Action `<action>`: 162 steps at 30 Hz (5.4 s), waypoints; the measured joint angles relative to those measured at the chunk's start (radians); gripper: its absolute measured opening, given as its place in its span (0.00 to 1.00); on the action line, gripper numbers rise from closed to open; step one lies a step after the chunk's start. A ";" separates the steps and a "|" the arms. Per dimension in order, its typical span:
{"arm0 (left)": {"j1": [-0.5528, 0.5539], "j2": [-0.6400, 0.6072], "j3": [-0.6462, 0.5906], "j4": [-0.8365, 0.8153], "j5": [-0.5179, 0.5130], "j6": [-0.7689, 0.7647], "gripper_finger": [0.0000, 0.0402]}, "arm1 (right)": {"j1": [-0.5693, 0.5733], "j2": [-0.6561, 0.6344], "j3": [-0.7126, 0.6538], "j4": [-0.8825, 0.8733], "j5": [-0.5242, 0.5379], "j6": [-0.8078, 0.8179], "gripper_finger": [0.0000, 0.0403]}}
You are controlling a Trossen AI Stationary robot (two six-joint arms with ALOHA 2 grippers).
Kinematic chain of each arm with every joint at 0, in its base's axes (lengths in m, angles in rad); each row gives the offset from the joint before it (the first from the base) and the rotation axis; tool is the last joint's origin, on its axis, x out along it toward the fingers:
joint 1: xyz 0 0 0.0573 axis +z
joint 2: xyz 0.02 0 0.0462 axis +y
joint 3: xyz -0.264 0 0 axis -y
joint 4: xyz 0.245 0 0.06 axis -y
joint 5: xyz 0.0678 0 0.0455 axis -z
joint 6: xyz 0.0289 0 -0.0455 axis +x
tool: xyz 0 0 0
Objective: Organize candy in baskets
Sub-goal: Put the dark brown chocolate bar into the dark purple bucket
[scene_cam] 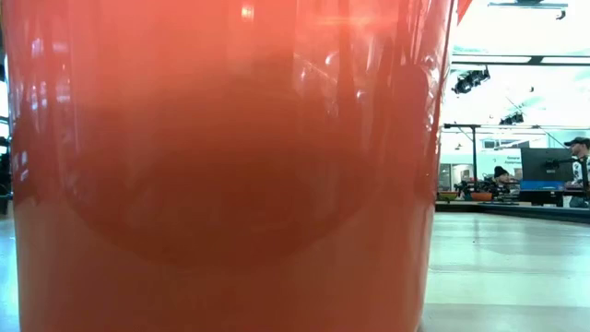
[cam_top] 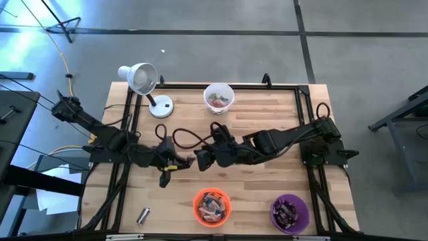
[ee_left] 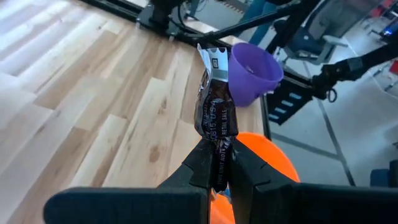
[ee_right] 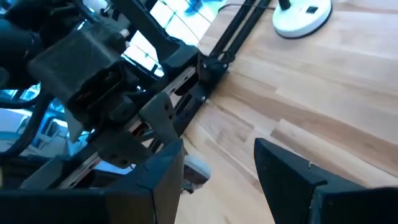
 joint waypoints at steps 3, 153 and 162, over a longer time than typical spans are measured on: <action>0.015 -0.011 0.000 0.001 0.001 0.010 0.03 | 0.011 0.000 0.000 0.002 0.029 -0.002 0.47; -0.596 0.100 0.000 -0.555 0.212 -1.157 0.29 | 0.322 0.076 0.292 -0.671 -0.101 0.601 0.43; -0.595 0.210 0.000 -0.548 0.249 -1.074 0.29 | 0.300 0.076 0.292 -0.671 -0.133 0.601 0.43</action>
